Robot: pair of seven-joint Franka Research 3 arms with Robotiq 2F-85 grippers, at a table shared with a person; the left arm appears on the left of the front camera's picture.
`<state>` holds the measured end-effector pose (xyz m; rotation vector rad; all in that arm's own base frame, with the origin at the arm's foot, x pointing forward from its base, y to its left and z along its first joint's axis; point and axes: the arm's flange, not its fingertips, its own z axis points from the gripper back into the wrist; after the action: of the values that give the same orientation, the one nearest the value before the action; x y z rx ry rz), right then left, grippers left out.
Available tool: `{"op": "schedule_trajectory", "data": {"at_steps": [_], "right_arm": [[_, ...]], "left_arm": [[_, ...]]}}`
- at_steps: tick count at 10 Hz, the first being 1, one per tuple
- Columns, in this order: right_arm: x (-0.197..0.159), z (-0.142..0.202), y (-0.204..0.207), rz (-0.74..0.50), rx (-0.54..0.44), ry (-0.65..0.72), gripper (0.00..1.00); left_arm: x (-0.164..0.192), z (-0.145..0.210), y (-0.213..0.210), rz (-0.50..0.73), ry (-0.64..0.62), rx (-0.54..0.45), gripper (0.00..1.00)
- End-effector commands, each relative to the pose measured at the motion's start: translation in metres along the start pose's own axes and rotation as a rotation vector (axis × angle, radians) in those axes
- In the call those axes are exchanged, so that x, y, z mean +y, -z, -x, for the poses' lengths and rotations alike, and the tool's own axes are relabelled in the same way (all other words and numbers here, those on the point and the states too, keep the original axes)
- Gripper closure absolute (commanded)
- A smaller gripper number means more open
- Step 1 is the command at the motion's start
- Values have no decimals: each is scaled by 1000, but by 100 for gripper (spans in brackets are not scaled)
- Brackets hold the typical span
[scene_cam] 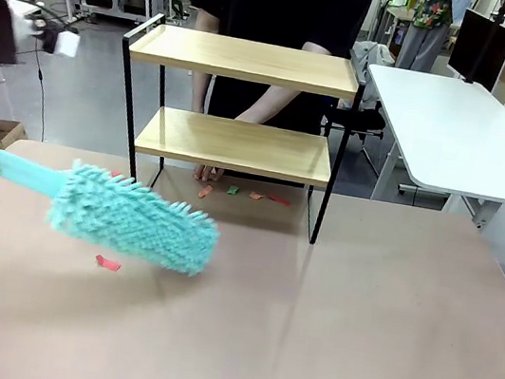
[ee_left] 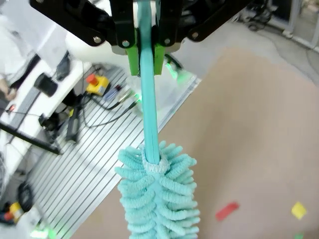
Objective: Clean the shelf.
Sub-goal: Clean the specific section of the Shelf indicated by the human with the Duster.
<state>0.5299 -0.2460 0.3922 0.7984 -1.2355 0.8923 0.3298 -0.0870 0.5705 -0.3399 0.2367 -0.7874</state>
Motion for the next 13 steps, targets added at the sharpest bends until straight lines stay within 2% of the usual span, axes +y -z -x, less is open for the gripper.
{"op": "schedule_trajectory", "data": {"at_steps": [1, 2, 3, 6, 7, 8, 9, 12, 13], "right_arm": [[1, -3, 1, -1, 2, -6, 0], [1, -3, 1, -1, 2, -6, 0], [1, -3, 1, -1, 2, -6, 0], [1, -3, 1, -1, 2, -6, 0], [1, -3, 1, -1, 2, -6, 0], [1, -3, 1, -1, 2, -6, 0], [1, -3, 1, -1, 2, -6, 0], [1, -3, 1, -1, 2, -6, 0], [1, -3, 1, -1, 2, -6, 0]], "left_arm": [[-24, -33, 8, 68, -75, -106, 87], [-41, -51, 18, 59, -120, -154, 87], [-63, -72, 33, -11, -215, -208, 87], [-103, -109, 70, -120, -326, -308, 87], [-110, -118, 77, -75, -301, -322, 87], [-109, -123, 76, -54, -293, -276, 87], [-112, -117, 72, -97, -293, -307, 87], [-114, -123, 80, -88, -295, -293, 87], [-121, -132, 87, -82, -309, -363, 87]]}}
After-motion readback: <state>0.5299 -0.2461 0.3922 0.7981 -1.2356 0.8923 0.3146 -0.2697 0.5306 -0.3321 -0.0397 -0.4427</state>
